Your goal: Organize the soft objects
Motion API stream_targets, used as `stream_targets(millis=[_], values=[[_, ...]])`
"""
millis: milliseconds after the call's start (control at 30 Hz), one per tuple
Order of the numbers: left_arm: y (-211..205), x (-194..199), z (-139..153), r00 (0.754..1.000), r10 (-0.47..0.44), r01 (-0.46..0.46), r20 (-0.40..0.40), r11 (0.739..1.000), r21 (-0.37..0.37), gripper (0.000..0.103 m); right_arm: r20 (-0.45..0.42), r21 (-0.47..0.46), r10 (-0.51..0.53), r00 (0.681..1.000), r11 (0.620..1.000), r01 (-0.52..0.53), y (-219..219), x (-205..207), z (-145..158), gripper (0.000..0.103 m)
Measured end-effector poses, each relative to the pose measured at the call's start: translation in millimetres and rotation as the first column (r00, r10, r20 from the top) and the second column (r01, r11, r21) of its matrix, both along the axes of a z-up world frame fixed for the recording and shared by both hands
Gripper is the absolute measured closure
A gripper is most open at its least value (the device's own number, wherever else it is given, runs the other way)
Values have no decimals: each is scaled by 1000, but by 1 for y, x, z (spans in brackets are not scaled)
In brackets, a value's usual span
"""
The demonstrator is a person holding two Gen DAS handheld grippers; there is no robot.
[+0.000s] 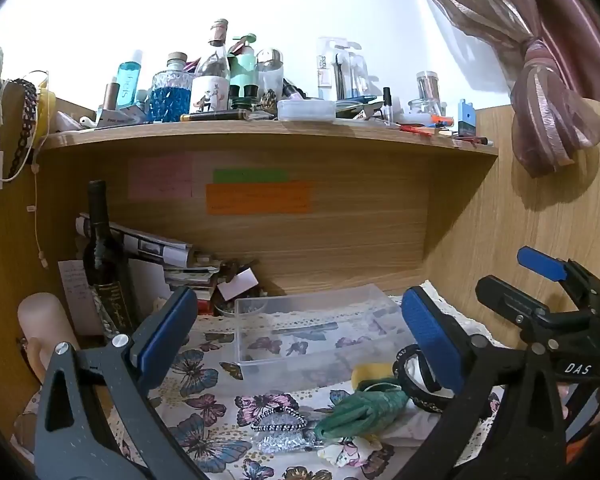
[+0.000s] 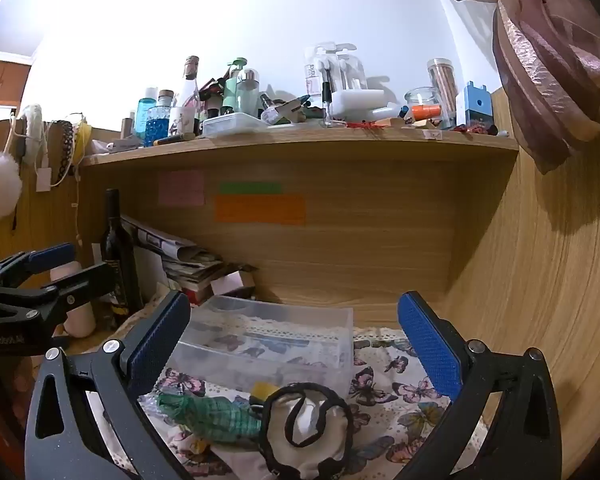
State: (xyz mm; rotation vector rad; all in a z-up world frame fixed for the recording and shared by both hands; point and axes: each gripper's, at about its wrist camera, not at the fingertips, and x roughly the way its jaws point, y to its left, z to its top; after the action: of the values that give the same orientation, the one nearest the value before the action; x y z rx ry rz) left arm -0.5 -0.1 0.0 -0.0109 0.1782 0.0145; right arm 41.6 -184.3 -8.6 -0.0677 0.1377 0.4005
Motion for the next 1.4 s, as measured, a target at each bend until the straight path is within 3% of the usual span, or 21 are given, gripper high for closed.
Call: stream_targets(millis=[100, 600, 1400], values=[[-6, -5, 1, 1000, 7, -8, 21, 1000, 22, 0, -4, -4, 3, 1000, 1000, -3, 1, 1, 0, 0], [5, 0, 2, 1000, -3, 3, 5, 999, -36, 0, 0, -10, 6, 1000, 1000, -6, 6, 0, -1, 0], [6, 4, 0, 1000, -8, 8, 0, 1000, -23, 0, 0, -10, 4, 1000, 1000, -4, 6, 1, 0, 0]])
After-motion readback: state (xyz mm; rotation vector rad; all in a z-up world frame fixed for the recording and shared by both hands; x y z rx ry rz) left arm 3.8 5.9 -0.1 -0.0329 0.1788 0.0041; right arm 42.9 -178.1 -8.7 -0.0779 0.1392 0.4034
